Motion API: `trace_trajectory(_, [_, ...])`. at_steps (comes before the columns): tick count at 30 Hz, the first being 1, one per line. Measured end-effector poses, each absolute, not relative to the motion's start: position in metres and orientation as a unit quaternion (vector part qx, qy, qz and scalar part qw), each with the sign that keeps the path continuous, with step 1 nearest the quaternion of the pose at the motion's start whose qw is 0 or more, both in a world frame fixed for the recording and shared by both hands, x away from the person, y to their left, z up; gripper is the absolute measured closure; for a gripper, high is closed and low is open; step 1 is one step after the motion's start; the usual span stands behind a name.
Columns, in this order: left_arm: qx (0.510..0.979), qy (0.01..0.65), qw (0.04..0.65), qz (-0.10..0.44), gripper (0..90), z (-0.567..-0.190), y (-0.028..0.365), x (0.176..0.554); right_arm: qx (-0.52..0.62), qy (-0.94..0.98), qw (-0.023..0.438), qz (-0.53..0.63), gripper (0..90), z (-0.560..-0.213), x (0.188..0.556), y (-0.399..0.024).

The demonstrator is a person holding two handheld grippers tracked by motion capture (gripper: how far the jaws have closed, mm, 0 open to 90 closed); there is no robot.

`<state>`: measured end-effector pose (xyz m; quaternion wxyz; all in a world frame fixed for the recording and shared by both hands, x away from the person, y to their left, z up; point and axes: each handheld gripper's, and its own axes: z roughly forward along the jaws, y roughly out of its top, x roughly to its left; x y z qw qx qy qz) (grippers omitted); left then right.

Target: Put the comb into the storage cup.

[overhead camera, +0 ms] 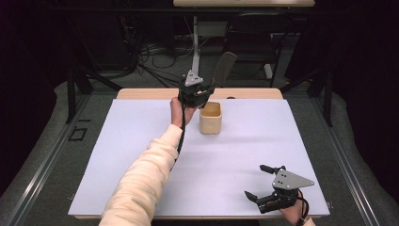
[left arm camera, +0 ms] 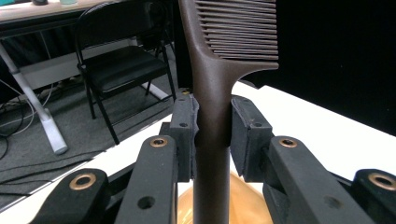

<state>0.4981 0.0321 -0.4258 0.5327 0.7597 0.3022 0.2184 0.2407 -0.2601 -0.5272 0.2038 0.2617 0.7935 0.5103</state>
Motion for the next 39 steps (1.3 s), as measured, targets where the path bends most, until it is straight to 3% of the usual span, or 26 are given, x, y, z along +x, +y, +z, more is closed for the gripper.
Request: trace_trajectory(39, [0.755,0.309,0.545,0.195,72.5,-0.455,0.025,0.507,0.260,0.792,0.204,0.514,0.0,-0.527,0.241,-0.261])
